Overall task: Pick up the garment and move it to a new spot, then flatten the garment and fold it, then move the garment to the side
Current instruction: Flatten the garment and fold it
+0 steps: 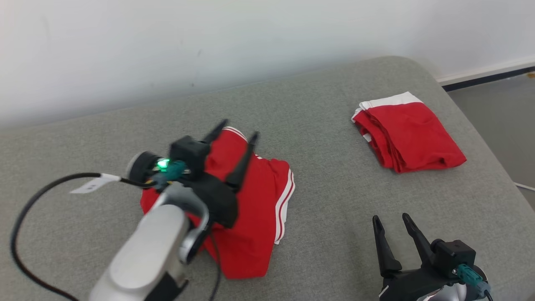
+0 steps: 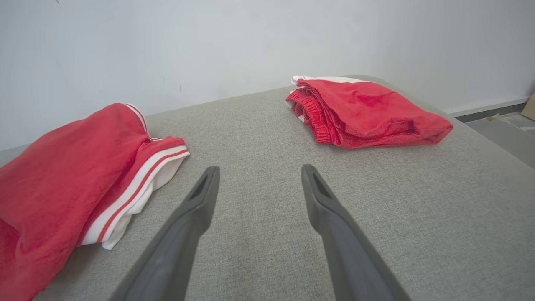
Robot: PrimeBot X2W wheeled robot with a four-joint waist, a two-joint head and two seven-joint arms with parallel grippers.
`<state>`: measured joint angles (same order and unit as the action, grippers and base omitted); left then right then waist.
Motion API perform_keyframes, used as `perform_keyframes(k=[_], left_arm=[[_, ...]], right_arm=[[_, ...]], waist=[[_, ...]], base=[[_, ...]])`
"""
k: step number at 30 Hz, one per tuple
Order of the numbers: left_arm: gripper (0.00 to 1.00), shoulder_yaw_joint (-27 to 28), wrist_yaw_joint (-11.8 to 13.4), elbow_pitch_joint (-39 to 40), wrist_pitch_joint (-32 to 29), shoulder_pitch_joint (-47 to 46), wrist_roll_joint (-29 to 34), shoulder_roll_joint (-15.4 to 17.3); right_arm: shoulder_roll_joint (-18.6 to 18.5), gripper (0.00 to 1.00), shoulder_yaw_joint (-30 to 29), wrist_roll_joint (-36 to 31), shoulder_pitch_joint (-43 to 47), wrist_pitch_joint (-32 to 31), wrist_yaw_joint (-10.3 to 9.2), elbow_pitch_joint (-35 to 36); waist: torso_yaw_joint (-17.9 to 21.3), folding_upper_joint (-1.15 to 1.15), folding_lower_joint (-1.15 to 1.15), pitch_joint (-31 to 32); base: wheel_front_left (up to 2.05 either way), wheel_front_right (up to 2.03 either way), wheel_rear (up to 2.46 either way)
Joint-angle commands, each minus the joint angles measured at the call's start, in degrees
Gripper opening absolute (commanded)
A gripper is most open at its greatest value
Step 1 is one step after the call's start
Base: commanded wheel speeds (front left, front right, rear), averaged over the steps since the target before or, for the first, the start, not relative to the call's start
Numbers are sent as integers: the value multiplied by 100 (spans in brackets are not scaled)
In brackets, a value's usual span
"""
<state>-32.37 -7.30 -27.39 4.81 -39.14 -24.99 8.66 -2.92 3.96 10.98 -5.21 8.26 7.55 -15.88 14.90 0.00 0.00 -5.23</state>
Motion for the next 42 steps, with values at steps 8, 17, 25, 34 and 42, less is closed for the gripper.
perform_keyframes(k=[8,17,25,34,42], left_arm=[[100,834,1007,-566,-406,798,-425,698],[100,1074,1038,-875,-842,1086,-912,647],[100,1055,1009,-1322,-1160,907,-1085,600],[0,1069,911,-1452,-718,719,-1068,559],[0,1045,825,-609,207,233,-779,518]], right_arm=[[3,100,10,5,107,-37,-14,8],[3,100,86,-20,4,-67,-14,79],[3,100,76,-44,-38,-90,-14,119],[5,100,46,-63,18,-95,-14,109],[2,100,51,-61,72,-99,-14,91]], waist=[[-325,0,0,47],[-391,0,0,-51],[-56,0,0,-161],[149,0,0,-126],[75,0,0,81]], base=[[0,0,0],[0,0,0],[0,0,0],[0,0,0],[0,0,0]])
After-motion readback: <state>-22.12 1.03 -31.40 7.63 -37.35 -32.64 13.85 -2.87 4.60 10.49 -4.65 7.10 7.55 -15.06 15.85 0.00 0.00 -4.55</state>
